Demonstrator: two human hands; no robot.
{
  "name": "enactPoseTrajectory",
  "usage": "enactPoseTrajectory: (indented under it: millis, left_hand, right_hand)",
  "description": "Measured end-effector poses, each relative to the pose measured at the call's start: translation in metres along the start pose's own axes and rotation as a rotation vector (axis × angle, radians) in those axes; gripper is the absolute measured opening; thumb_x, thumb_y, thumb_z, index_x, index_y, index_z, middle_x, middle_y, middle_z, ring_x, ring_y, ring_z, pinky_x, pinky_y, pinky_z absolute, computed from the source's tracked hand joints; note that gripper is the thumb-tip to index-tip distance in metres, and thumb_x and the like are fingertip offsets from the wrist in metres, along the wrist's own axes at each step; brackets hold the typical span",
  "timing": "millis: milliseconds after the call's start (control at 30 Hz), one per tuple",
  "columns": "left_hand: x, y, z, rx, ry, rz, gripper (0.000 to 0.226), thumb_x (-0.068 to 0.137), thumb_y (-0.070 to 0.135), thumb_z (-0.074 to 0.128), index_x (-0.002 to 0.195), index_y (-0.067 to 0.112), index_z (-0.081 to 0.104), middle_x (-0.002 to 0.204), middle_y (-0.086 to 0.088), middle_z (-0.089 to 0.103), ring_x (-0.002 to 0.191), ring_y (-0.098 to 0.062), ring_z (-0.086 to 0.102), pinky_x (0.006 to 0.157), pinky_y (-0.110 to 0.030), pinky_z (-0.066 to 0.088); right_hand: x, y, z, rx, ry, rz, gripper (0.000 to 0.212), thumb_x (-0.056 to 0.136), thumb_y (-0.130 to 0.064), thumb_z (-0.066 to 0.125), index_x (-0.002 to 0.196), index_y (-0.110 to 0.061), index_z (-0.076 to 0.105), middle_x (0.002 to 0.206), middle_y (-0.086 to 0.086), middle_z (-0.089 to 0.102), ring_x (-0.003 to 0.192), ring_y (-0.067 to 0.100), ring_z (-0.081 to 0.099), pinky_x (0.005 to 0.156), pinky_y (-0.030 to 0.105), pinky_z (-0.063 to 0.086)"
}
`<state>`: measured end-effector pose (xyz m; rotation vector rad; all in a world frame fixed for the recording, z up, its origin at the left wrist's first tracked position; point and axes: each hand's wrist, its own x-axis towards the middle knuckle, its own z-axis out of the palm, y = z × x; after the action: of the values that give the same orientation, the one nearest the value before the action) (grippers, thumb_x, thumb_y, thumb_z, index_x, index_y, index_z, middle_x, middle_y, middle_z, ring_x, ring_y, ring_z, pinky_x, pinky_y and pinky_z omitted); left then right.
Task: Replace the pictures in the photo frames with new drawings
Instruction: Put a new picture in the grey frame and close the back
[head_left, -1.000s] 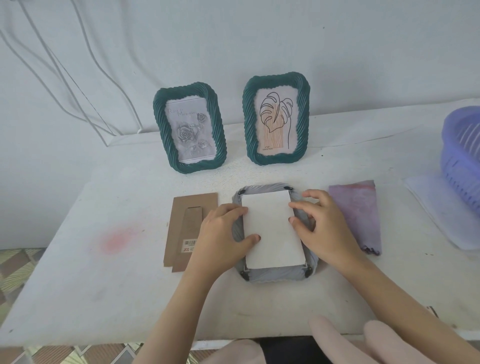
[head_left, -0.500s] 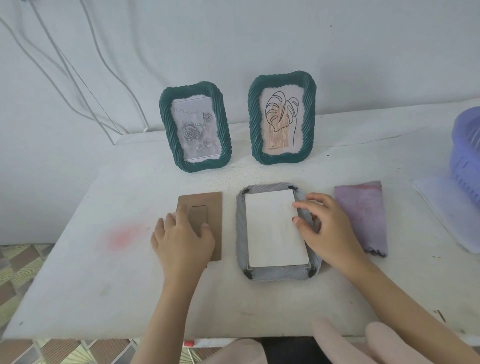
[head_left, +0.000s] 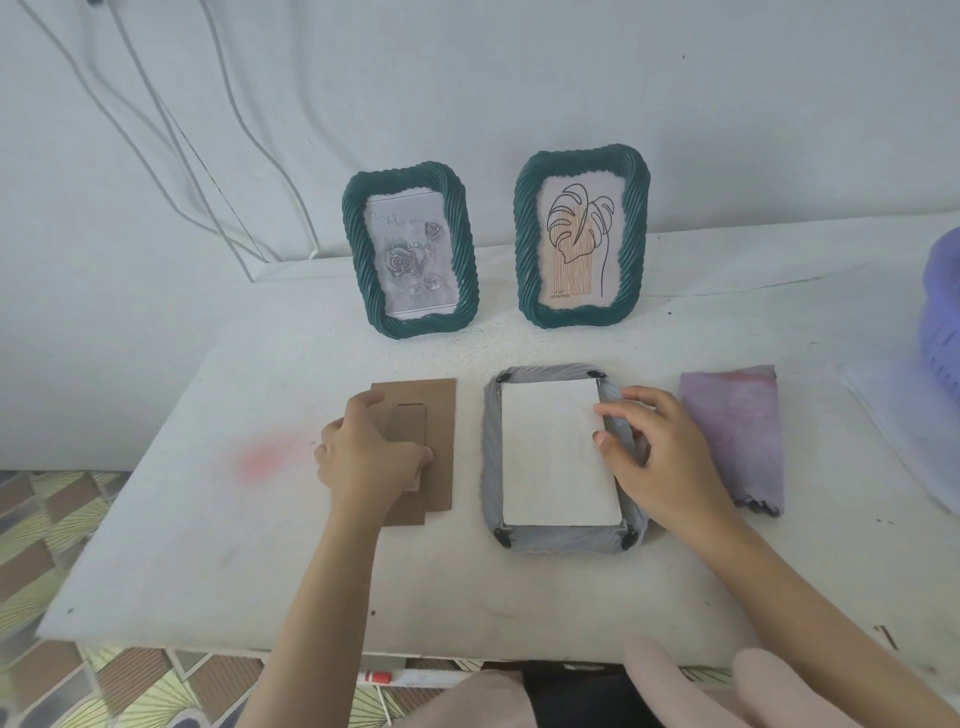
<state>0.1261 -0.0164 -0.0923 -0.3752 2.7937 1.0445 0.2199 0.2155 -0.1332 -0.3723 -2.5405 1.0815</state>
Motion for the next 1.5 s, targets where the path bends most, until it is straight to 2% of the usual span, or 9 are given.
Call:
enactPoseTrajectory:
  millis: [200, 400, 533, 700, 867, 1133, 1233, 1367, 1500]
  left_hand:
    - [0.005, -0.003, -0.009, -0.12, -0.07, 0.025, 0.055, 0.054, 0.02, 0.085, 0.097, 0.039, 0.056, 0.113, 0.0, 0.051, 0.113, -0.028, 0.043, 0.086, -0.033, 0.042]
    - [-0.003, 0.001, -0.034, -0.497, -0.184, 0.132, 0.038, 0.075, -0.007, 0.067, 0.093, 0.026, 0.065, 0.089, -0.002, 0.065, 0.063, -0.009, 0.063, 0.045, -0.019, 0.05]
    - [-0.006, 0.007, -0.047, -0.585, -0.186, 0.238, 0.039, 0.083, -0.011, 0.054, 0.088, 0.026, 0.066, 0.084, 0.002, 0.066, 0.06, 0.0, 0.062, 0.054, -0.015, 0.051]
    - [-0.02, 0.018, -0.046, -0.774, -0.295, 0.25, 0.032, 0.084, -0.011, 0.054, 0.091, 0.018, 0.066, 0.088, -0.008, 0.066, 0.076, -0.016, 0.063, 0.073, -0.023, 0.053]
    - [-0.035, 0.029, -0.01, -0.707, -0.458, 0.257, 0.034, 0.081, -0.013, 0.055, 0.09, 0.018, 0.066, 0.082, -0.005, 0.068, 0.072, -0.016, 0.063, 0.069, -0.022, 0.054]
    - [-0.043, 0.046, 0.023, -0.511, -0.486, 0.267, 0.033, 0.08, -0.009, 0.058, 0.086, 0.023, 0.065, 0.085, -0.003, 0.065, 0.072, -0.013, 0.06, 0.056, -0.014, 0.05]
    - [-0.042, 0.05, 0.026, -0.5, -0.484, 0.267, 0.03, 0.08, -0.009, 0.058, 0.091, 0.018, 0.065, 0.083, -0.001, 0.064, 0.069, -0.009, 0.059, 0.053, -0.012, 0.048]
    - [-0.041, 0.051, 0.031, -0.484, -0.501, 0.267, 0.028, 0.08, -0.008, 0.059, 0.092, 0.017, 0.066, 0.084, 0.0, 0.064, 0.07, -0.009, 0.06, 0.057, -0.013, 0.05]
    - [-0.039, 0.05, 0.035, -0.445, -0.499, 0.267, 0.027, 0.08, -0.007, 0.06, 0.094, 0.016, 0.065, 0.085, 0.0, 0.064, 0.072, -0.009, 0.06, 0.062, -0.014, 0.052]
  right_hand:
    - [-0.001, 0.002, -0.001, -0.002, 0.005, -0.023, 0.025, 0.081, -0.018, 0.065, 0.106, -0.02, 0.067, 0.121, 0.002, 0.05, 0.1, 0.001, 0.044, 0.083, 0.008, 0.027]
    - [-0.001, 0.002, -0.001, 0.004, 0.002, -0.022, 0.025, 0.082, -0.019, 0.064, 0.107, -0.021, 0.067, 0.122, 0.001, 0.049, 0.1, 0.0, 0.044, 0.082, 0.008, 0.028]
    - [0.0, 0.003, -0.001, 0.002, -0.008, -0.014, 0.026, 0.083, -0.019, 0.064, 0.109, -0.021, 0.066, 0.124, 0.0, 0.048, 0.106, 0.0, 0.043, 0.088, 0.012, 0.029]
    - [0.001, 0.003, -0.001, 0.009, -0.013, -0.014, 0.026, 0.083, -0.014, 0.062, 0.108, -0.019, 0.067, 0.123, 0.001, 0.049, 0.102, 0.001, 0.044, 0.082, 0.006, 0.027]
    - [0.003, 0.003, -0.002, 0.045, 0.001, -0.028, 0.027, 0.085, -0.001, 0.054, 0.103, -0.015, 0.069, 0.121, 0.007, 0.052, 0.063, -0.005, 0.053, 0.071, -0.003, 0.031]
    - [0.003, 0.0, -0.005, 0.041, -0.008, -0.004, 0.036, 0.086, 0.007, 0.045, 0.105, -0.01, 0.069, 0.123, 0.013, 0.054, 0.116, 0.015, 0.049, 0.088, 0.007, 0.029]
    - [0.003, 0.0, -0.005, 0.029, -0.017, 0.001, 0.034, 0.087, 0.005, 0.046, 0.106, -0.011, 0.069, 0.124, 0.012, 0.054, 0.113, 0.017, 0.052, 0.087, 0.008, 0.029]
    - [0.003, 0.001, -0.007, 0.022, -0.064, 0.009, 0.032, 0.082, 0.001, 0.055, 0.109, -0.012, 0.067, 0.126, 0.01, 0.052, 0.079, 0.018, 0.06, 0.08, 0.012, 0.034]
    - [0.003, 0.002, -0.006, -0.007, -0.074, 0.022, 0.033, 0.081, 0.0, 0.059, 0.111, -0.011, 0.066, 0.127, 0.009, 0.051, 0.095, 0.029, 0.059, 0.086, 0.017, 0.034]
